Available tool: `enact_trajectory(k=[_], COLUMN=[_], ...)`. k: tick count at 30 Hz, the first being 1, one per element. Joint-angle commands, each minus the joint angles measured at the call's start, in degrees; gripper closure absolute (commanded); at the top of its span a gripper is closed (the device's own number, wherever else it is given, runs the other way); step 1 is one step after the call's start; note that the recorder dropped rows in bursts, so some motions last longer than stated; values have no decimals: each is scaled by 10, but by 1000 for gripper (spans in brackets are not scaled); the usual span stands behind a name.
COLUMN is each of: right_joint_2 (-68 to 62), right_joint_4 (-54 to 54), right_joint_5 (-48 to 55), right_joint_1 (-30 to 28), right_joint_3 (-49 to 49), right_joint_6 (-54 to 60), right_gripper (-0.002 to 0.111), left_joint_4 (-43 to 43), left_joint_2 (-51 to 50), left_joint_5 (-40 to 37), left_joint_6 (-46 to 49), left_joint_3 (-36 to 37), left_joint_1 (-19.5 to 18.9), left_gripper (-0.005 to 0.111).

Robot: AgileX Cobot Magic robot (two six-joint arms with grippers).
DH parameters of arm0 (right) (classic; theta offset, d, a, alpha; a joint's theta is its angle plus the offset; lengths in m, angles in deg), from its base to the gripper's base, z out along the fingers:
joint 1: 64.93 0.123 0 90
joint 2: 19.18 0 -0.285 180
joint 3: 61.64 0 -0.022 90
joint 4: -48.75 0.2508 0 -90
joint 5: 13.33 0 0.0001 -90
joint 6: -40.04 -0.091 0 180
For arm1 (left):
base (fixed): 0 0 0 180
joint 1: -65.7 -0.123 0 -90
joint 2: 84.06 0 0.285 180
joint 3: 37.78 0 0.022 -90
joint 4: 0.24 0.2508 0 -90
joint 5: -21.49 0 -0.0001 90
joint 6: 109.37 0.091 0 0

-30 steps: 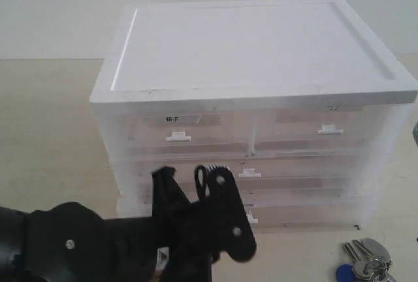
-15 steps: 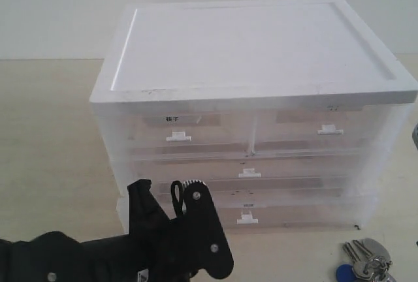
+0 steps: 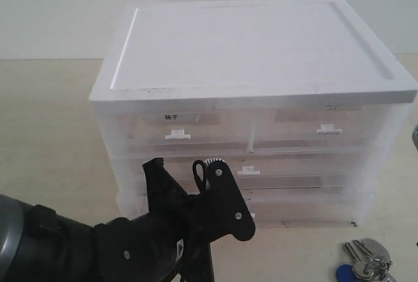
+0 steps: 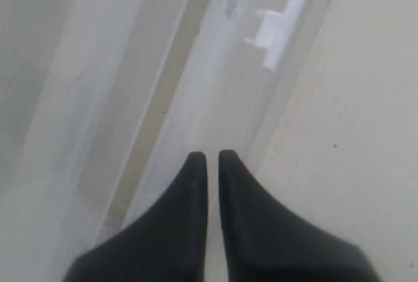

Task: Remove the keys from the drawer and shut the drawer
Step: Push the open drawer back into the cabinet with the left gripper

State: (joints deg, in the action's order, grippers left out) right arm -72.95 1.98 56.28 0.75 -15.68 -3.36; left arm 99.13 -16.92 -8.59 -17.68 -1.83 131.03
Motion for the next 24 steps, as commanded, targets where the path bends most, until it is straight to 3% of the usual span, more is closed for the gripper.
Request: enact_trajectory(k=[1,5,9,17,24], right_joint_2=[2,2,2,2,2], right_joint_4=[-1,-1,-1,-1,0], right_joint_5=[4,4,4,4,4], right_joint_1=[1,1,1,1,1], right_joint_3=[-4,-4,-4,-4,-4], right_joint_6=[4,4,4,4,4], right_gripper=[79,79,79,79,79], left_joint_4=[6,6,6,6,6], left_joint_2=[1,1,8,17,17], left_joint_5=[-27,-20,45,66,44], left_joint_6=[-10,-16,-17,-7,14], left_joint_3=[-17,-18,-18,-18,-43], left_joint_1=[-15,-16,-4,27,-34], left_gripper=[102,102,102,102,102])
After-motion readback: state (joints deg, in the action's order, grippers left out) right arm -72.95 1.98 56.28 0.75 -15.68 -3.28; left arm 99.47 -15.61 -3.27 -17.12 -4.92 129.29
